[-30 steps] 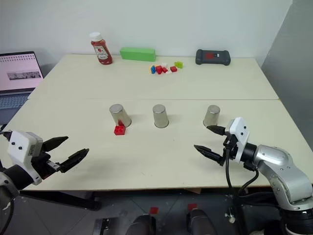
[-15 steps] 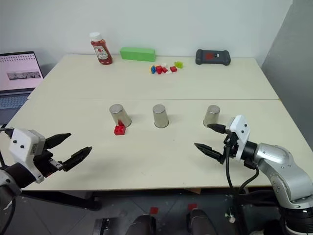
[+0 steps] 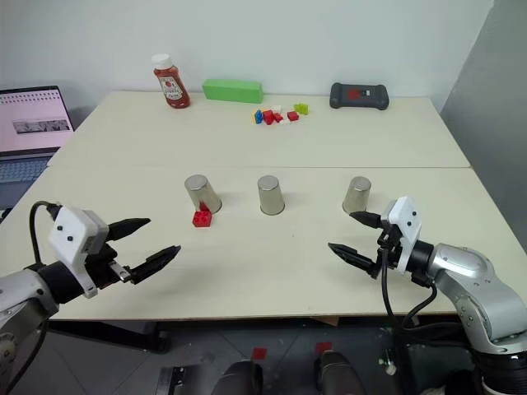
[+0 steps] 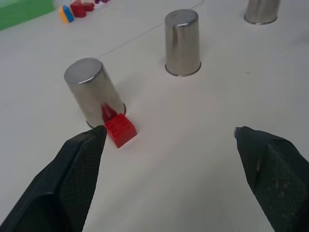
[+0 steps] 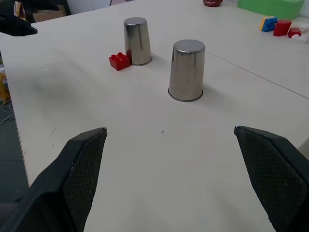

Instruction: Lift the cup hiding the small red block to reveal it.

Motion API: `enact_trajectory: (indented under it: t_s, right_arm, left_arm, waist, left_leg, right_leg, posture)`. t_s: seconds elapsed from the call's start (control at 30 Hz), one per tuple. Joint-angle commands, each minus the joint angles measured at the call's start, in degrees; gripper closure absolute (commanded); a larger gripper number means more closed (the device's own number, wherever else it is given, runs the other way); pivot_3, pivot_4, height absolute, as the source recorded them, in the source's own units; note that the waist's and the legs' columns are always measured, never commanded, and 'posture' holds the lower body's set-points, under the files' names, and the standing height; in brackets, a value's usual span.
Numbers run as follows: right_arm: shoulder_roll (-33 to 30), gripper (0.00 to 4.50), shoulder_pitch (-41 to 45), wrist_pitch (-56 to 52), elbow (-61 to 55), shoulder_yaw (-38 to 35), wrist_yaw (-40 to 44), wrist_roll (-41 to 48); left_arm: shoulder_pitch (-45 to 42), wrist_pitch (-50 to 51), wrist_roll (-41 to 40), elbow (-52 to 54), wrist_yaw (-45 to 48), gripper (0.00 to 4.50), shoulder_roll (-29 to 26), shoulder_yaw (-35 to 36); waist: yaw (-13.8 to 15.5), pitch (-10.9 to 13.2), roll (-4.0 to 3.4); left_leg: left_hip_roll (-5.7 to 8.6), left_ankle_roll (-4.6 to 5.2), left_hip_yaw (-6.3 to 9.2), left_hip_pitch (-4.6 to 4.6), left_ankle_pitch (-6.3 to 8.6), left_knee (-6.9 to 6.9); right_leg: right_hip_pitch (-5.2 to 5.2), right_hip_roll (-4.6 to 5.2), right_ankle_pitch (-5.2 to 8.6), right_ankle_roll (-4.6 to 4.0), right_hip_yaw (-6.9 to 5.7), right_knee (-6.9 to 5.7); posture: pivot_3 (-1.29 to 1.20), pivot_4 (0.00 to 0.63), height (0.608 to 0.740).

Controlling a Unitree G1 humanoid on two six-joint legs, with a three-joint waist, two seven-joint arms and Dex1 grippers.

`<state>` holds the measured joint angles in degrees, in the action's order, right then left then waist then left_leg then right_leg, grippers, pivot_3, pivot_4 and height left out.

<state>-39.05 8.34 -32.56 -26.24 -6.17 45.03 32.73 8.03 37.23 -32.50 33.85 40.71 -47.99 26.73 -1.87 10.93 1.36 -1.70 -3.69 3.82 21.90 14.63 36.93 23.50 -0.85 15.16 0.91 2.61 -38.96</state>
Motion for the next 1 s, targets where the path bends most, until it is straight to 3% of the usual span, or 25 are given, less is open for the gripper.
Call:
enact_trajectory:
  t_s: [0.03, 1.0]
  right_arm:
    - [-1.2, 0.00, -0.9, 1.4, -2.6, -2.7, 1.1, 1.1]
    - [-0.8, 0.00, 3.3, 0.6, -0.4, -0.7, 2.7, 1.6]
  left_arm:
    - [-0.5, -0.6, 1.1, -0.5, 1.4, 0.02, -2.0, -0.4]
    - [2.8, 0.8, 1.1, -0.5, -1.8, 0.02, 0.5, 3.3]
  waist:
    - [0.0, 0.0, 0.00]
    - [0.0, 0.0, 0.00]
  left_leg:
    - [0.00, 0.00, 0.00, 0.00, 0.00, 0.00]
    - [-0.01, 0.00, 0.00, -0.01, 0.00, 0.00]
  right_leg:
    - [0.00, 0.00, 0.00, 0.00, 0.00, 0.00]
    - [0.01, 0.00, 0.01, -0.01, 0.00, 0.00]
  posture:
    - [0.00, 0.150, 0.740]
    - [0.00, 0.150, 0.740]
